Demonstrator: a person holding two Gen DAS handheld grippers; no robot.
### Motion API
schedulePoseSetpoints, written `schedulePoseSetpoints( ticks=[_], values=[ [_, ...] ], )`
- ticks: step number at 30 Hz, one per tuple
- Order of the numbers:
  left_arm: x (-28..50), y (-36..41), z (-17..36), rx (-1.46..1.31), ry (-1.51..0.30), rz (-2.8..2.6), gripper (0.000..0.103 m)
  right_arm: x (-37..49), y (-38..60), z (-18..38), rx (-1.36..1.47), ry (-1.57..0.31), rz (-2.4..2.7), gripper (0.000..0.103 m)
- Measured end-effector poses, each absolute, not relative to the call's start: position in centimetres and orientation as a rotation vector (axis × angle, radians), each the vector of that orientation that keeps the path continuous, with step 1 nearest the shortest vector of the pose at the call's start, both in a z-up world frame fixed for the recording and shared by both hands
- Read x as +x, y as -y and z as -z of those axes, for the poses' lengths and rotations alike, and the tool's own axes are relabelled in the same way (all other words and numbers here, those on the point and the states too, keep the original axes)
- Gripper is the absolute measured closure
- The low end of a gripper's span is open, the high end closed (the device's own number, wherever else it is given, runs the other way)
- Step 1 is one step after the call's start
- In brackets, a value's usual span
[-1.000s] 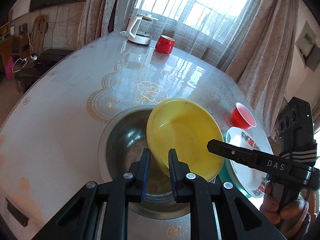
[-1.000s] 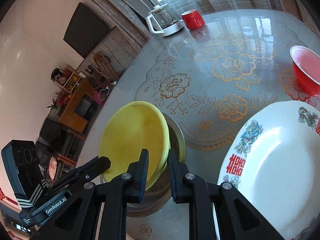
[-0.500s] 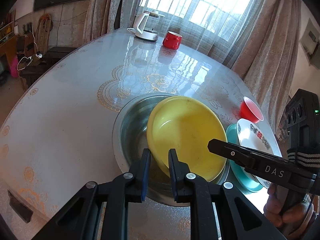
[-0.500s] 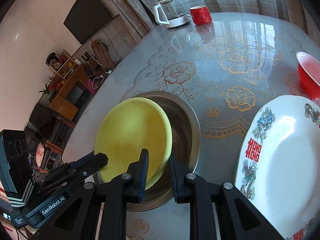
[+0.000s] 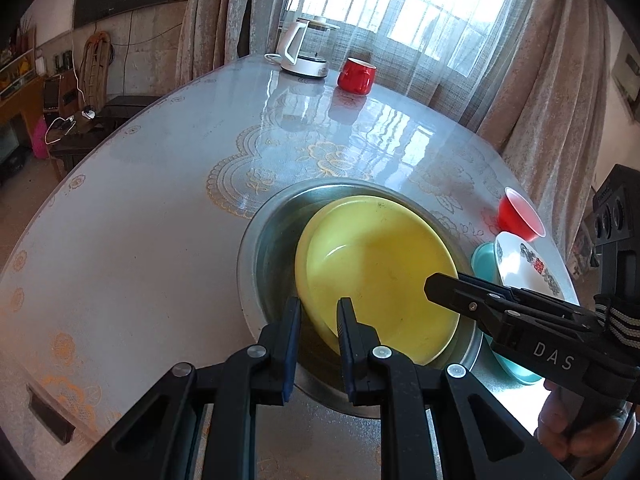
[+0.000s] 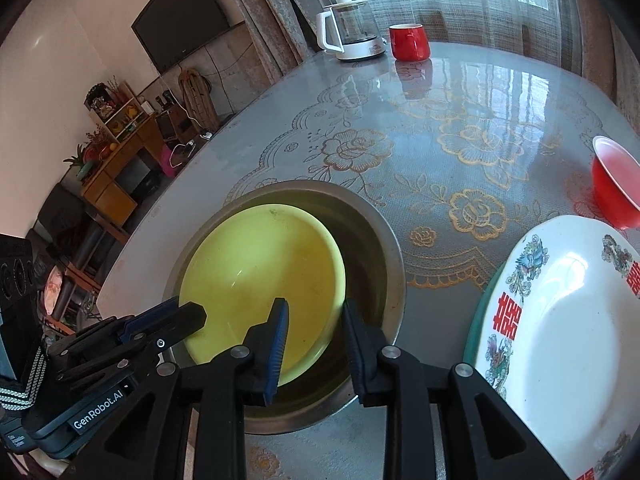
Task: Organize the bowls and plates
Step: 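Lift the yellow bowl and lower it into the steel basin, then open both grippers to release the yellow bowl in the basin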
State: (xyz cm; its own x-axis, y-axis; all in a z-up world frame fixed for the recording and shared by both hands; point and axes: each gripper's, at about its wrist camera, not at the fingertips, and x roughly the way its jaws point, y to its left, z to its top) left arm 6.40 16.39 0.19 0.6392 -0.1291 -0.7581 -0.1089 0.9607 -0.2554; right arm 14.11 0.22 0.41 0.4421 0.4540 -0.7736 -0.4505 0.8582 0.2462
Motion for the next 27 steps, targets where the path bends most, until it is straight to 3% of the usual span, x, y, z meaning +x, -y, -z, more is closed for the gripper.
schedulePoseSetpoints(
  ticks=[5,27],
  values=[
    [6.5,-16.2,-0.2,-0.28,-0.881,0.004,0.085,13.7,-0.5,-0.6,-0.055,-0.929,-0.54,0.071],
    [6.7,-14.6,-0.1,-0.165,-0.851,-0.066,0.083,12.9,-0.4,-0.5,-0.065,-0.868,-0.548,0.069]
  ],
)
